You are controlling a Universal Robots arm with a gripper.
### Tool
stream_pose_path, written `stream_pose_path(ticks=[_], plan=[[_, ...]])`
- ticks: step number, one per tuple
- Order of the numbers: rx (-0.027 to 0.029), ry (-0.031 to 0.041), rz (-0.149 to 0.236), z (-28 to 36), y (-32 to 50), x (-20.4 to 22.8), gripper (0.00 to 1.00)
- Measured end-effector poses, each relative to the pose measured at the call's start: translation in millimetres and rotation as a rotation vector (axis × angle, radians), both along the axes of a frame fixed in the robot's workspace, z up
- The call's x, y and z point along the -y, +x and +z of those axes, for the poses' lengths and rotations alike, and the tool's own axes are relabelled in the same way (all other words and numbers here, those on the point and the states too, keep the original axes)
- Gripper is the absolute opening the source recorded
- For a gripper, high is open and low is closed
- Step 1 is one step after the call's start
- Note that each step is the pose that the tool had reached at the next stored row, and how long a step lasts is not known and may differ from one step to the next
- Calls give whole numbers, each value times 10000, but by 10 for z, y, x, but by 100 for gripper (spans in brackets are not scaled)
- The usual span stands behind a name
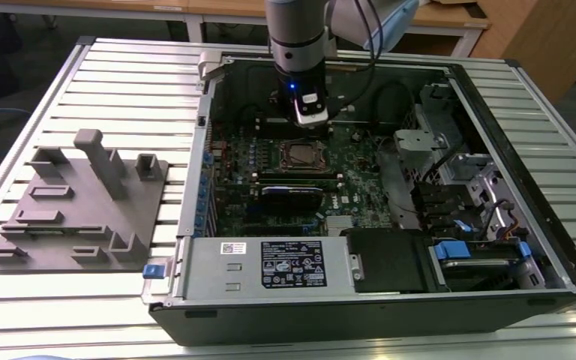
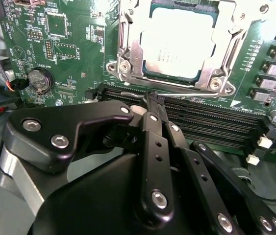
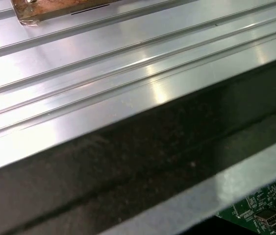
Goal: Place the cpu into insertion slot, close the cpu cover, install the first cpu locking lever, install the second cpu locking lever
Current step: 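Install the first cpu locking lever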
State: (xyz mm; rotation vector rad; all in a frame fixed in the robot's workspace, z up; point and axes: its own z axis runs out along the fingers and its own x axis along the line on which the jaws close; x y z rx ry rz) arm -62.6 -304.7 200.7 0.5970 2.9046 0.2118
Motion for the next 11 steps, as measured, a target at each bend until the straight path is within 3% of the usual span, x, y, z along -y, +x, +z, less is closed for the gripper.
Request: stream_pose_path(ticks=[2, 11], plan=[[47, 0, 2, -4, 1, 0, 10], [161, -1, 2, -19, 1, 0, 10]])
